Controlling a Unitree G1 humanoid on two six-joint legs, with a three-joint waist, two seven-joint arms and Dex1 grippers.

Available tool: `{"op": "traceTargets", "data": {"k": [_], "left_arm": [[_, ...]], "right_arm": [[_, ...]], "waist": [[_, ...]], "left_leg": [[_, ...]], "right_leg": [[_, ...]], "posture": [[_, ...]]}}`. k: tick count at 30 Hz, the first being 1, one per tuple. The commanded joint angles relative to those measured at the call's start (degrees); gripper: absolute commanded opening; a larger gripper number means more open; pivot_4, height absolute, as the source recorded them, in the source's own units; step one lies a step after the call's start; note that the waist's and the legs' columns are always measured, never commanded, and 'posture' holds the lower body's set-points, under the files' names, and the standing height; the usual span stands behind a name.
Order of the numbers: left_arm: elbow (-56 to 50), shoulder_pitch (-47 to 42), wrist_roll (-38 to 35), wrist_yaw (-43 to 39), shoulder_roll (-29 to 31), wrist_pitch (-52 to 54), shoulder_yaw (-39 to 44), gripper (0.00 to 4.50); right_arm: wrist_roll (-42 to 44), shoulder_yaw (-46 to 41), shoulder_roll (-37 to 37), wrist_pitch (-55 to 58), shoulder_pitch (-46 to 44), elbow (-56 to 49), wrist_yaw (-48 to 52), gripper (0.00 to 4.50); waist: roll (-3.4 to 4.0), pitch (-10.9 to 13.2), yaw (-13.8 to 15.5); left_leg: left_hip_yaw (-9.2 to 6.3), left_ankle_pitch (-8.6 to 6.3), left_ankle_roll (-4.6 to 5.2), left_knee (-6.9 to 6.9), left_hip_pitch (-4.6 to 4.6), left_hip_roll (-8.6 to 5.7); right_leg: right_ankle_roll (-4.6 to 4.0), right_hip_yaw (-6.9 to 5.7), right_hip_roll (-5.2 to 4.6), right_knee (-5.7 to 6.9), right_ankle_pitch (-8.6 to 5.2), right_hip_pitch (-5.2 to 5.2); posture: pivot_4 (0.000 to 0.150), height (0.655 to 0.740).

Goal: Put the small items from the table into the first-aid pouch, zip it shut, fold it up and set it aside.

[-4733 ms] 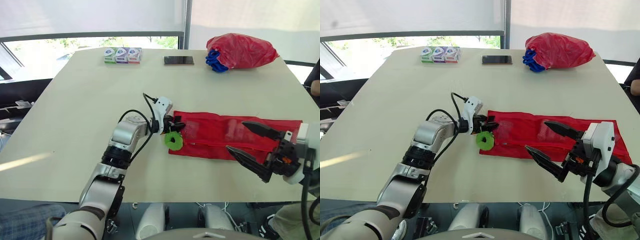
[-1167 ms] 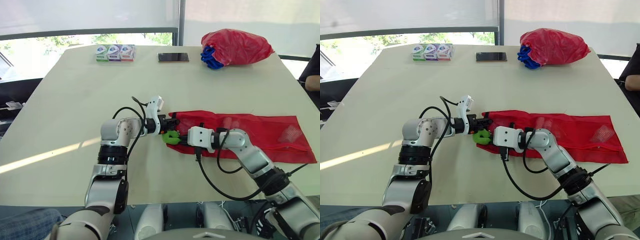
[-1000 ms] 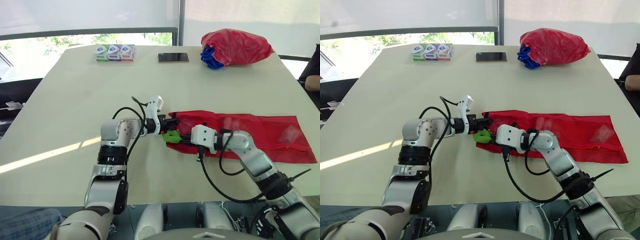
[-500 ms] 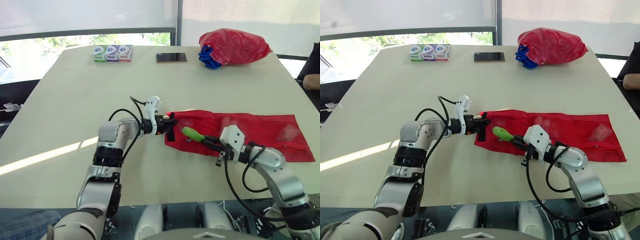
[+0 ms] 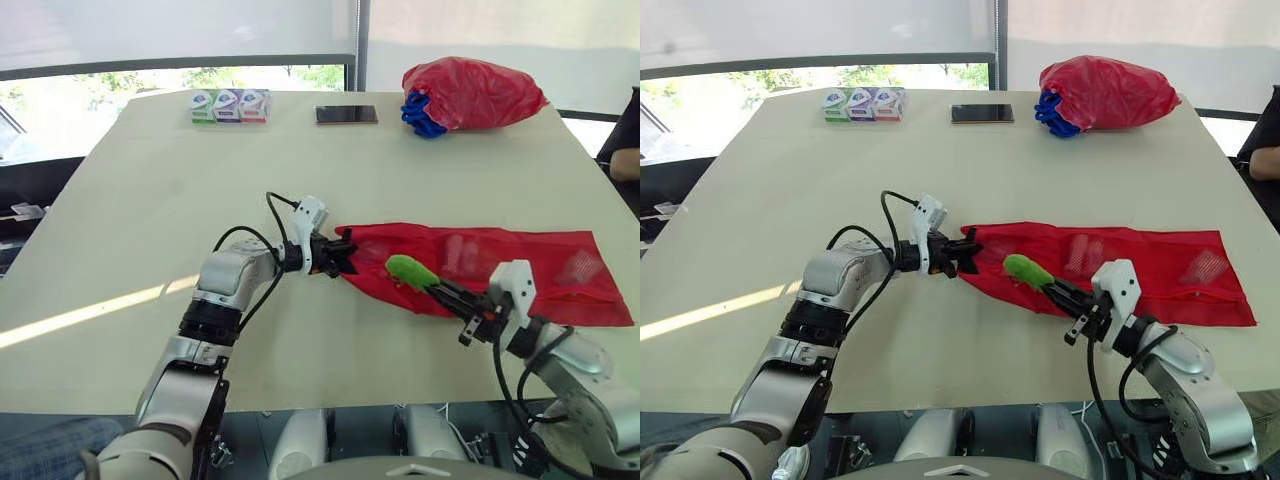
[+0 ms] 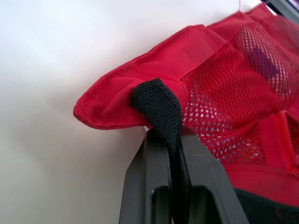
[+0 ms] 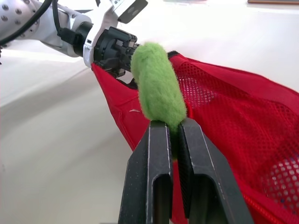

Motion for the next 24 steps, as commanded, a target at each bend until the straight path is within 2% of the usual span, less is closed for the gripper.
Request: {"op": "traceTargets", "data": {"k": [1, 8, 24], "left_arm": [[3.6, 1.3, 4.4, -0.3, 2.5, -2.3, -0.4, 0.0], [6.8, 0.5, 5.1, -3.4, 2.5, -6.8, -0.3, 0.0], [10.0, 0.0, 6.9, -6.7, 3.9, -10.6, 0.1, 0.0]], "right_arm": [[1.6, -3.4, -0.7, 0.0, 0.7, -2.6, -1.4, 0.06], [0.9, -2.3, -0.3, -0.6, -0.4, -1.9, -3.7, 0.06], [6.4, -21.0, -3.0, -2.7, 9.8, 2.7, -2.0, 0.06]], "waist": [[0.0, 0.0, -0.2], [0.01, 0.0, -0.2], [0.01, 0.0, -0.5]], "left_leg": [[0.01, 0.0, 0.01, -0.01, 0.0, 0.01], [0.0, -0.02, 0.05, -0.01, 0.03, 0.05], [0.12, -0.03, 0.07, -0.03, 0.11, 0.09]], "right_leg": [[0.0, 0.01, 0.0, 0.0, 0.0, 0.0], [-0.01, -0.02, 0.04, 0.02, 0.01, 0.0], [0.03, 0.06, 0.17, 0.09, 0.01, 0.01]], "posture": [[0.15, 0.74], [0.15, 0.74], [0.15, 0.74]]}}
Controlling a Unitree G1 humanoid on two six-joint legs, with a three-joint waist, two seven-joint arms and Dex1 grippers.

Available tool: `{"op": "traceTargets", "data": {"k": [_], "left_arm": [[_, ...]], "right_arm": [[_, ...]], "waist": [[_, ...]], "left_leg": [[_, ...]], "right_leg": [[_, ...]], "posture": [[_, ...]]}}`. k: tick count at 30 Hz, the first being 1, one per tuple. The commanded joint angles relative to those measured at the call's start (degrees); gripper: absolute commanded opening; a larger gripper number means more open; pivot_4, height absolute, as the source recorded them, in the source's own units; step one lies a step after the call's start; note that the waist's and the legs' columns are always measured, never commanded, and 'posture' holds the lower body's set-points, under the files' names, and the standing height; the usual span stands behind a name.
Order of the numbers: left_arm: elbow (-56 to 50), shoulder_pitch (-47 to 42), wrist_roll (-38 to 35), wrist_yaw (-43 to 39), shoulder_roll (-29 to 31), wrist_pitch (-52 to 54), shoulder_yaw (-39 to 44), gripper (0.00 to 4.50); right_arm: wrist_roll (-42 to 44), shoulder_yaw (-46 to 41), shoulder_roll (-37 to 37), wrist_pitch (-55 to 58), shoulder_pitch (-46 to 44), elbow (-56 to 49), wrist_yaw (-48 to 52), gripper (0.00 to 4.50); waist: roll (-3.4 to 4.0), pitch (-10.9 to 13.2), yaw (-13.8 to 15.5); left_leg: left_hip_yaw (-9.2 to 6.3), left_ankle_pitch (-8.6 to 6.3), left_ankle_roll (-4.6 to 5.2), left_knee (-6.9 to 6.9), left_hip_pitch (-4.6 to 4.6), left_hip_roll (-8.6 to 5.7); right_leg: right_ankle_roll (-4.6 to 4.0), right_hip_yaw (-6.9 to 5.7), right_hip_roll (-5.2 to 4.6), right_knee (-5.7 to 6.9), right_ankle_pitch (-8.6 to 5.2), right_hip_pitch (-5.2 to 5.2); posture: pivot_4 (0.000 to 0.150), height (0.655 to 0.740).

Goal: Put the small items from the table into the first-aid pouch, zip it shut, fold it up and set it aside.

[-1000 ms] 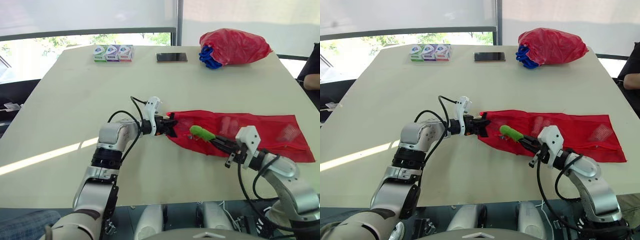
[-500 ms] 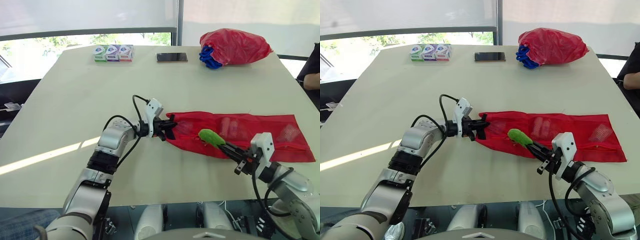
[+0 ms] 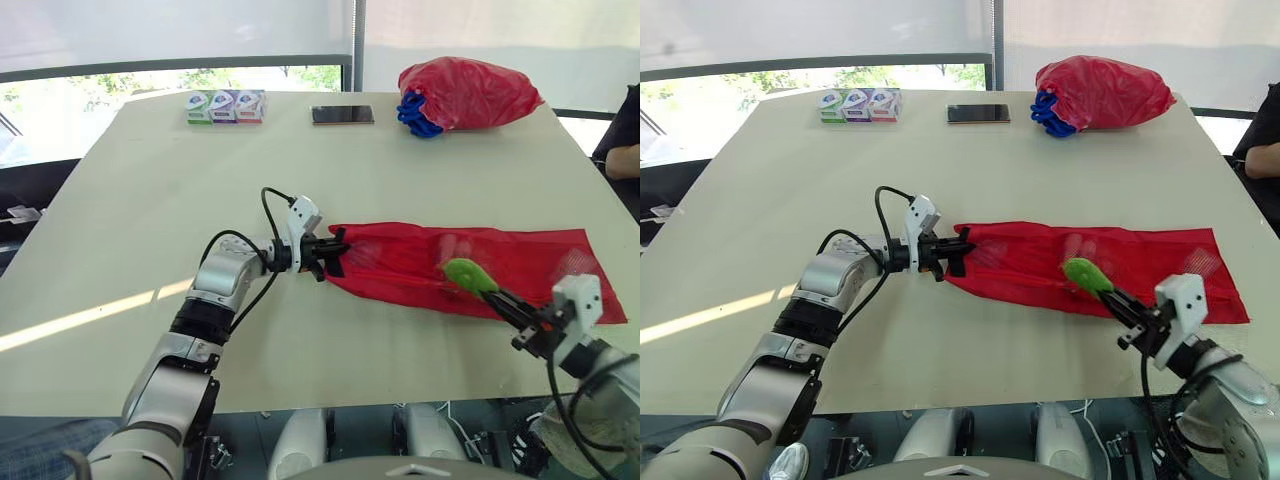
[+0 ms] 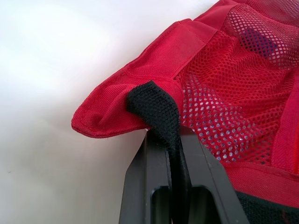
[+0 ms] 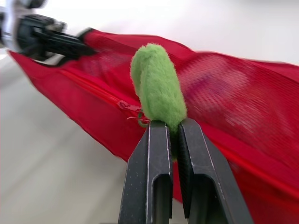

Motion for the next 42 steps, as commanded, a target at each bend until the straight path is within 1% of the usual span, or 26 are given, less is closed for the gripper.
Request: {"op": "traceTargets", "data": {"k": [1, 4, 8, 10, 13, 16, 18, 23, 29, 30, 31, 32, 33, 34, 35, 36, 37, 39, 40, 42], "left_arm": [[2.5, 1.0, 3.1, 0.5, 2.5, 0.5, 1.0, 0.0], [2.5, 1.0, 2.9, -0.2, 3.1, 0.3, 1.3, 0.0], [1.6, 1.6, 2.2, -3.5, 6.0, -0.2, 2.0, 0.0], [1.5, 1.8, 2.0, -4.7, 7.0, -0.4, 2.1, 0.0], [2.2, 2.1, 2.5, -7.0, 9.4, -1.3, 2.1, 0.0], [4.4, 1.7, 3.6, -7.6, 11.5, -2.8, 2.8, 0.0], [5.3, 1.5, 3.9, -7.8, 12.6, -3.2, 3.2, 0.0], [8.2, 1.8, 4.7, -8.2, 16.5, -4.7, 4.4, 0.0], [9.7, 2.0, 4.5, -7.5, 18.1, -4.7, 5.0, 0.0], [9.9, 2.1, 4.6, -7.3, 18.4, -4.6, 5.2, 0.0], [10.1, 2.3, 4.6, -7.4, 19.0, -4.6, 5.5, 0.0], [10.2, 2.5, 4.7, -7.5, 19.5, -4.6, 5.7, 0.0], [10.0, 2.9, 4.8, -7.8, 20.1, -4.3, 5.9, 0.0], [9.8, 3.4, 4.7, -8.2, 20.6, -4.1, 6.1, 0.0], [9.7, 3.8, 4.8, -8.5, 21.1, -4.1, 6.2, 0.0], [9.8, 4.1, 4.9, -8.7, 21.6, -4.4, 6.3, 0.0], [9.9, 4.3, 5.1, -8.8, 22.1, -4.6, 6.3, 0.0], [11.3, 4.6, 6.2, -7.9, 22.9, -5.3, 6.6, 0.0], [12.0, 5.1, 7.1, -7.6, 23.5, -6.6, 6.4, 0.0], [12.8, 6.5, 8.4, -7.4, 24.3, -8.7, 6.0, 0.0]], "right_arm": [[1.3, -7.2, -0.9, -2.3, 1.1, 1.7, -0.1, 0.06], [-0.2, -11.4, -1.9, -3.8, 2.1, 5.8, -0.4, 0.06], [-3.7, -17.7, -4.5, -5.6, 1.7, 14.1, -2.8, 0.06], [-4.2, -19.0, -5.2, -5.7, 1.5, 16.2, -3.2, 0.06], [-8.2, -20.2, -6.1, -6.5, 0.7, 20.4, -6.6, 0.06], [-11.2, -20.8, -6.5, -6.6, -0.3, 23.5, -10.1, 0.06], [-11.7, -20.6, -6.2, -6.5, -0.5, 23.4, -10.7, 0.06], [-10.7, -19.3, -4.5, -5.4, -0.8, 19.4, -11.4, 0.06], [-8.6, -17.7, -2.7, -5.6, -1.7, 16.2, -10.0, 0.06], [-7.4, -17.9, -2.5, -5.1, -2.0, 15.7, -9.5, 0.57], [-5.2, -18.1, -2.6, -3.8, -1.9, 14.8, -8.1, 0.89], [-3.7, -18.3, -2.7, -2.8, -1.7, 14.2, -7.2, 1.38], [-2.0, -18.4, -3.0, -2.3, -1.2, 13.4, -5.3, 1.56], [-0.6, -18.6, -3.1, -2.0, -0.7, 12.8, -4.1, 2.01], [0.6, -19.0, -3.1, -1.7, -0.3, 12.3, -3.6, 2.27], [1.8, -19.3, -3.0, -1.3, 0.0, 12.0, -3.0, 2.84], [2.6, -19.5, -3.0, -1.0, 0.4, 11.7, -2.6, 3.1], [3.7, -19.6, -2.8, -1.2, 1.2, 11.3, -1.7, 4.06], [4.0, -19.4, -2.6, -1.6, 1.6, 11.1, -1.1, 4.47], [5.6, -19.3, -2.0, -1.7, 2.1, 10.5, -0.6, 4.47]], "waist": [[0.0, 0.0, 0.0], [0.0, 0.0, 0.1], [0.01, 0.0, -0.1], [0.01, 0.0, -0.2], [0.03, 0.0, -0.2], [0.04, 0.0, -0.2], [0.05, 0.0, -0.2], [0.06, 0.0, -0.6], [0.07, 0.0, -0.9], [0.07, 0.0, -0.9], [0.07, 0.0, -1.0], [0.07, 0.0, -1.0], [0.07, 0.0, -1.2], [0.08, 0.0, -1.4], [0.08, 0.0, -1.5], [0.08, 0.0, -1.5], [0.08, 0.0, -1.5], [0.07, 0.0, -1.5], [0.07, 0.0, -1.5], [0.08, 0.0, -1.5]], "left_leg": [[0.0, 0.0, 0.0, 0.0, 0.01, 0.0], [0.0, 0.0, 0.0, 0.0, -0.01, 0.0], [0.06, 0.0, 0.01, -0.03, 0.02, 0.0], [0.11, 0.0, 0.0, -0.08, 0.04, 0.01], [0.13, 0.0, 0.0, -0.14, 0.09, 0.05], [0.15, 0.0, 0.0, -0.15, 0.08, 0.05], [0.17, 0.0, 0.0, -0.15, 0.08, 0.04], [0.2, 0.0, 0.0, -0.21, 0.12, 0.09], [0.2, 0.0, 0.01, -0.26, 0.13, 0.11], [0.21, 0.0, 0.0, -0.26, 0.13, 0.11], [0.21, 0.0, 0.01, -0.26, 0.13, 0.11], [0.21, 0.0, 0.01, -0.26, 0.13, 0.11], [0.21, 0.0, 0.0, -0.26, 0.13, 0.11], [0.22, 0.0, 0.0, -0.3, 0.13, 0.12], [0.26, 0.0, 0.0, -0.37, 0.17, 0.14], [0.28, 0.0, 0.0, -0.38, 0.18, 0.17], [0.3, 0.0, 0.0, -0.39, 0.2, 0.18], [0.32, 0.0, 0.0, -0.41, 0.21, 0.2], [0.32, 0.0, 0.0, -0.41, 0.2, 0.2], [0.35, 0.0, 0.0, -0.43, 0.21, 0.2]], "right_leg": [[0.0, 0.0, 0.01, 0.01, 0.0, 0.0], [0.0, 0.0, 0.0, 0.0, 0.0, 0.0], [0.0, 0.05, 0.02, 0.0, 0.0, -0.01], [-0.02, 0.08, 0.03, 0.0, -0.01, -0.02], [-0.03, 0.11, 0.07, 0.0, -0.02, -0.04], [-0.03, 0.13, 0.05, 0.0, -0.02, -0.04], [-0.04, 0.15, 0.05, -0.01, -0.02, -0.05], [-0.04, 0.19, 0.08, 0.0, -0.02, -0.06], [-0.03, 0.19, 0.07, 0.01, -0.02, -0.09], [-0.03, 0.19, 0.07, 0.01, -0.02, -0.09], [-0.03, 0.19, 0.07, 0.01, -0.02, -0.09], [-0.03, 0.19, 0.07, 0.02, -0.02, -0.1], [-0.03, 0.19, 0.07, 0.02, -0.02, -0.1], [-0.03, 0.2, 0.09, 0.04, -0.02, -0.13], [-0.04, 0.27, 0.1, 0.05, -0.02, -0.15], [-0.04, 0.29, 0.12, 0.05, -0.02, -0.16], [-0.04, 0.31, 0.13, 0.05, -0.02, -0.16], [-0.04, 0.32, 0.13, 0.05, -0.02, -0.18], [-0.04, 0.32, 0.12, 0.05, -0.02, -0.19], [-0.04, 0.34, 0.12, 0.05, -0.02, -0.21]], "posture": [[0.15, 0.74], [0.15, 0.74], [0.15, 0.74], [0.15, 0.74], [0.15, 0.74], [0.15, 0.74], [0.15, 0.74], [0.15, 0.74], [0.15, 0.74], [0.15, 0.74], [0.15, 0.74], [0.15, 0.74], [0.15, 0.74], [0.15, 0.74], [0.15, 0.74], [0.15, 0.74], [0.15, 0.74], [0.15, 0.74], [0.15, 0.74], [0.15, 0.74]]}}
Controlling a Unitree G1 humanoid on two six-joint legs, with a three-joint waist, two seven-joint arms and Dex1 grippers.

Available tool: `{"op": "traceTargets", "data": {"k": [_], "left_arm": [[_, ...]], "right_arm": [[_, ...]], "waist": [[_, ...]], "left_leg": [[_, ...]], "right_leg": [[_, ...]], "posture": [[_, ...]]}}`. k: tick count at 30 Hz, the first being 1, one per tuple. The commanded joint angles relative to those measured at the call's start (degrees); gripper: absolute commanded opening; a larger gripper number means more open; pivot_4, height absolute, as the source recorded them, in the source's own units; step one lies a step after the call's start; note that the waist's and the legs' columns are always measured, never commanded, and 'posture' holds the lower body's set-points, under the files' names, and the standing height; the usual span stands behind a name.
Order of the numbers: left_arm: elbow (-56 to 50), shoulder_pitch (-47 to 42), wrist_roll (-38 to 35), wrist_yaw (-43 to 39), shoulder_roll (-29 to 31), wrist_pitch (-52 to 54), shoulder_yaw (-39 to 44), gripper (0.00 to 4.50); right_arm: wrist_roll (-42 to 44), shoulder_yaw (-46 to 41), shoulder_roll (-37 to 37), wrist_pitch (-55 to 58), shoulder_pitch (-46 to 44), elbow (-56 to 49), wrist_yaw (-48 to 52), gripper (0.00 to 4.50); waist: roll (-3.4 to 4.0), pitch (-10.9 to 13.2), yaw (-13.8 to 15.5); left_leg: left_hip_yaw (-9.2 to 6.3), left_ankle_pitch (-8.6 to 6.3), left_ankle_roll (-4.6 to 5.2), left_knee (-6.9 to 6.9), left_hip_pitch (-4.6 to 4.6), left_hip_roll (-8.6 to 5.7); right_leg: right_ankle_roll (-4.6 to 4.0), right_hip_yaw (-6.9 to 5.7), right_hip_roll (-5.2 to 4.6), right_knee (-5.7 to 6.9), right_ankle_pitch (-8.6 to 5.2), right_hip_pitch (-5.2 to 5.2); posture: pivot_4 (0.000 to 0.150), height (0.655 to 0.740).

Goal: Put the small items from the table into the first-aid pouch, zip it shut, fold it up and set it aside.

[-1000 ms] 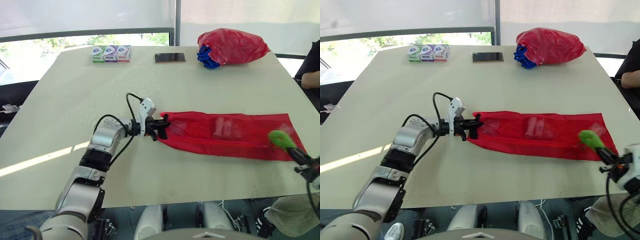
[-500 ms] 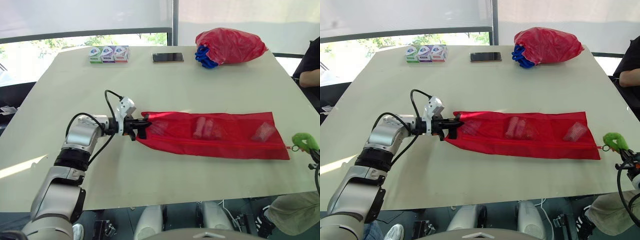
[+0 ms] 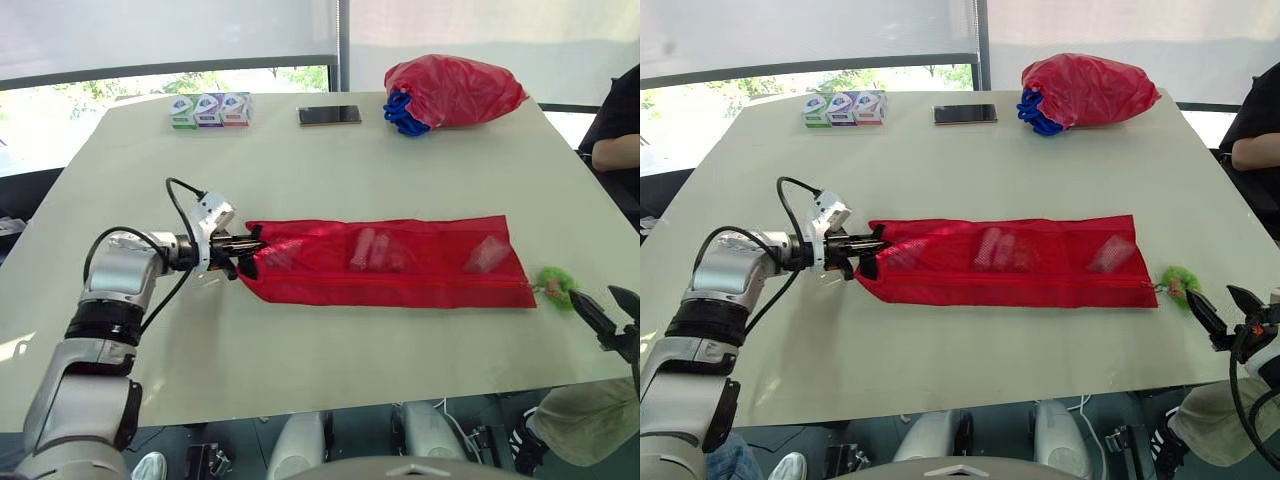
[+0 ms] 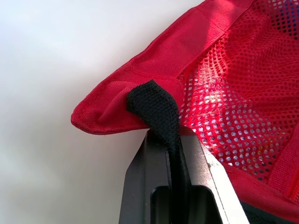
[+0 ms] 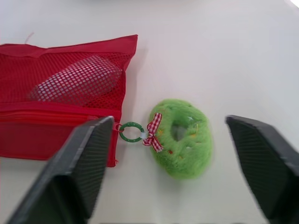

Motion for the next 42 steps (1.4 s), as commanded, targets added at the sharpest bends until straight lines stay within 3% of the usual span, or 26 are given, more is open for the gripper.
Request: {"op": "traceTargets", "data": {"k": [1, 5, 9, 16, 20, 25, 33, 42], "left_arm": [[4.9, 3.8, 6.0, 2.3, 3.5, -1.8, 0.0, 0.0], [4.6, 3.8, 2.9, 0.3, 2.7, -7.2, 3.8, 0.0], [5.1, 2.7, 3.9, -4.2, 4.6, -12.0, 3.8, 1.39], [4.3, -3.9, 2.2, -17.2, 9.1, -15.9, 5.2, 4.47], [1.2, -6.2, -0.6, -23.8, 8.5, -15.4, 6.1, 4.47], [-11.6, -6.1, -7.3, -28.5, 6.1, -9.3, 5.8, 4.47], [-32.2, -4.2, -14.8, -26.2, 1.9, -1.4, 3.8, 4.47], [-39.6, -5.5, -18.8, -24.4, -0.6, 3.5, 3.3, 4.47]], "right_arm": [[3.2, -2.4, 0.6, -0.5, 0.9, -2.7, 1.1, 4.47], [4.3, 0.6, 1.5, 0.0, 2.0, -4.9, 1.5, 4.47], [5.1, 3.1, 2.2, 0.7, 2.6, -6.3, 2.0, 4.5], [5.0, 4.8, 2.6, 1.7, 4.0, -7.8, 0.8, 4.5], [4.8, 6.3, 3.1, 2.2, 4.5, -7.7, 0.1, 4.5], [5.3, 8.3, 4.6, 3.6, 4.4, -8.3, -2.1, 4.5], [6.7, 11.1, 8.9, 6.2, 3.5, -8.7, -8.2, 4.5], [26.1, 10.7, 15.5, 19.1, -1.3, -11.6, -27.0, 4.5]], "waist": [[0.02, -0.1, 0.0], [0.05, -0.1, -0.1], [-0.04, -0.1, 0.2], [-0.33, 0.1, 1.6], [-0.3, 0.2, 2.2], [-0.34, 0.2, 2.2], [-0.29, 0.2, 1.8], [-0.3, 0.2, 1.6]], "left_leg": [[0.03, 0.0, 0.0, -0.02, 0.01, 0.0], [0.2, 0.0, 0.0, -0.23, 0.15, 0.03], [0.2, 0.01, -0.01, -0.25, 0.05, 0.11], [0.16, 0.01, -0.01, -0.18, -0.15, -0.07], [0.11, 0.02, 0.0, -0.16, -0.14, -0.13], [0.03, 0.02, 0.0, -0.15, -0.25, -0.14], [0.01, 0.02, 0.0, -0.03, -0.22, -0.13], [-0.06, 0.02, 0.0, 0.08, -0.21, -0.06]], "right_leg": [[0.0, 0.03, -0.01, 0.0, 0.0, -0.01], [-0.01, 0.21, -0.09, 0.0, 0.0, -0.03], [-0.05, 0.15, -0.1, -0.01, 0.02, -0.14], [-0.05, 0.02, -0.15, -0.13, 0.03, -0.18], [-0.05, -0.03, -0.16, -0.13, 0.03, -0.16], [-0.05, -0.09, -0.13, -0.13, 0.02, -0.16], [-0.04, -0.05, -0.1, -0.01, 0.02, -0.13], [-0.05, -0.06, 0.05, 0.02, 0.02, -0.1]], "posture": [[0.15, 0.74], [0.15, 0.74], [0.15, 0.74], [0.15, 0.74], [0.15, 0.74], [0.15, 0.74], [0.15, 0.74], [0.15, 0.74]]}}
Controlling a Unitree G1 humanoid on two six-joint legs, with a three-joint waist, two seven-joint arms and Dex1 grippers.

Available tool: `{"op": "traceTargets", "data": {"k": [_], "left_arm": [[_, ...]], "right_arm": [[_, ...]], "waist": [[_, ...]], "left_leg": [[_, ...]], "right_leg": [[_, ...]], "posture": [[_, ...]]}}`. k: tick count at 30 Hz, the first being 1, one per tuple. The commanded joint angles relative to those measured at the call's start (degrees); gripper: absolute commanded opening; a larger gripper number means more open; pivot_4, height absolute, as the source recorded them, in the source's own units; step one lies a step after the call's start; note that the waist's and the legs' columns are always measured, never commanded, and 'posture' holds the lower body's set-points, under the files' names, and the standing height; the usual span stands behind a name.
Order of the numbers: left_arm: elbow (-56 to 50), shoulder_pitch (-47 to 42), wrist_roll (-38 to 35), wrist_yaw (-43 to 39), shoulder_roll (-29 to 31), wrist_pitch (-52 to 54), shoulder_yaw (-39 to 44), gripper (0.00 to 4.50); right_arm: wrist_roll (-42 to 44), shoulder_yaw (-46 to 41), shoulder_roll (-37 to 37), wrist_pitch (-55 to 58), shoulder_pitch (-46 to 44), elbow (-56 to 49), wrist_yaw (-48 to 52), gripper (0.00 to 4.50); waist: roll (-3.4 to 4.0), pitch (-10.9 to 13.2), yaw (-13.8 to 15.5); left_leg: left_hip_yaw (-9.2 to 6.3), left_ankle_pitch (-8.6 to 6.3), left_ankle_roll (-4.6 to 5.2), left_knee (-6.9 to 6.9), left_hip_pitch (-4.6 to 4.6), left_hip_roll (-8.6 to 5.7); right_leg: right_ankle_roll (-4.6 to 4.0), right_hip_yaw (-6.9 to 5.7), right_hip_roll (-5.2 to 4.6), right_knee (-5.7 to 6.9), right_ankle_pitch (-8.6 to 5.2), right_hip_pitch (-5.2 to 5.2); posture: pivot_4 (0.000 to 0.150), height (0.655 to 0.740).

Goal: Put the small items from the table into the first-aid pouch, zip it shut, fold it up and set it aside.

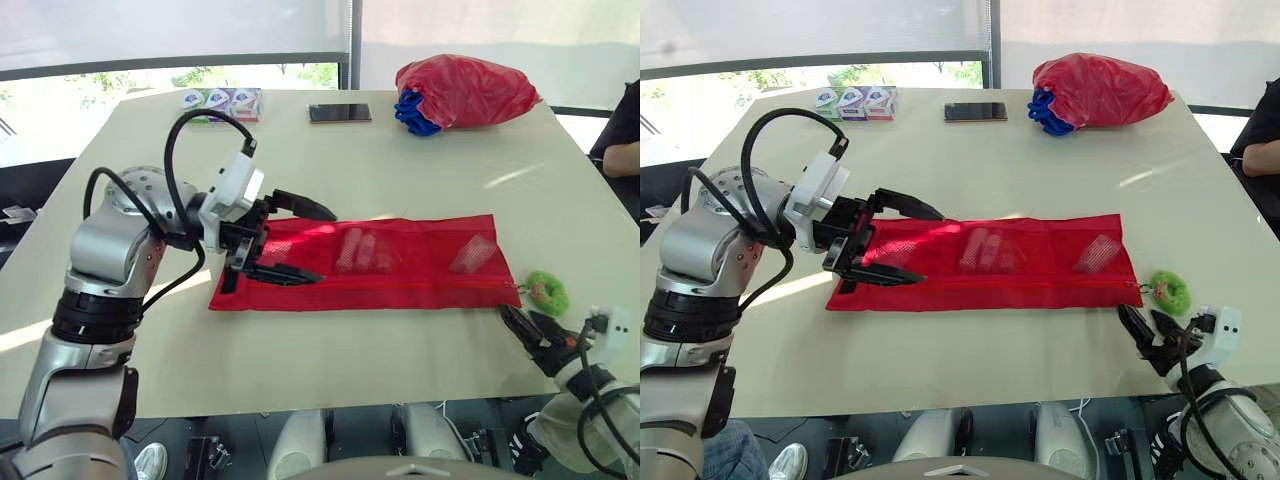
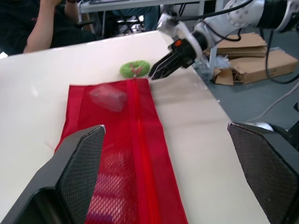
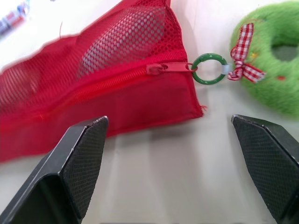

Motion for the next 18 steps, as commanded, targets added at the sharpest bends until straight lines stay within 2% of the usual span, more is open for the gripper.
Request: {"op": "traceTargets", "data": {"k": [1, 8, 13, 18], "left_arm": [[-2.4, -1.2, -2.1, 0.2, -0.5, 0.7, 0.8, 4.47], [-3.0, -1.5, -2.3, 0.4, -1.1, 1.2, 0.5, 4.47], [-3.7, -2.1, -2.7, 0.9, -1.3, 2.1, 0.5, 4.47], [-3.9, -2.9, -2.9, 1.6, -1.6, 2.9, 0.0, 4.47]], "right_arm": [[8.6, 0.8, 2.0, 4.5, -2.5, -1.9, -9.3, 4.5], [16.4, 3.1, 7.3, 3.4, -8.0, -0.2, -20.1, 4.5], [17.1, 2.8, 11.6, -2.3, -10.0, 1.8, -18.7, 4.5], [15.7, 4.2, 12.2, -5.1, -9.2, 1.7, -16.0, 4.5]], "waist": [[-0.02, 0.0, 0.0], [-0.01, 0.0, -0.1], [0.0, 0.0, -0.1], [0.08, 0.1, -0.1]], "left_leg": [[0.0, 0.0, 0.0, 0.0, 0.0, 0.0], [0.0, 0.0, 0.0, 0.01, 0.0, 0.03], [0.01, 0.0, 0.0, 0.01, 0.0, 0.03], [0.02, 0.0, 0.0, 0.01, -0.01, 0.02]], "right_leg": [[0.0, 0.0, 0.01, 0.0, 0.0, 0.0], [0.0, 0.03, 0.06, 0.0, 0.0, -0.02], [0.0, 0.04, 0.08, -0.01, 0.0, -0.02], [0.0, 0.06, 0.08, 0.0, 0.0, -0.03]], "posture": [[0.15, 0.74], [0.15, 0.74], [0.15, 0.74], [0.15, 0.74]]}}
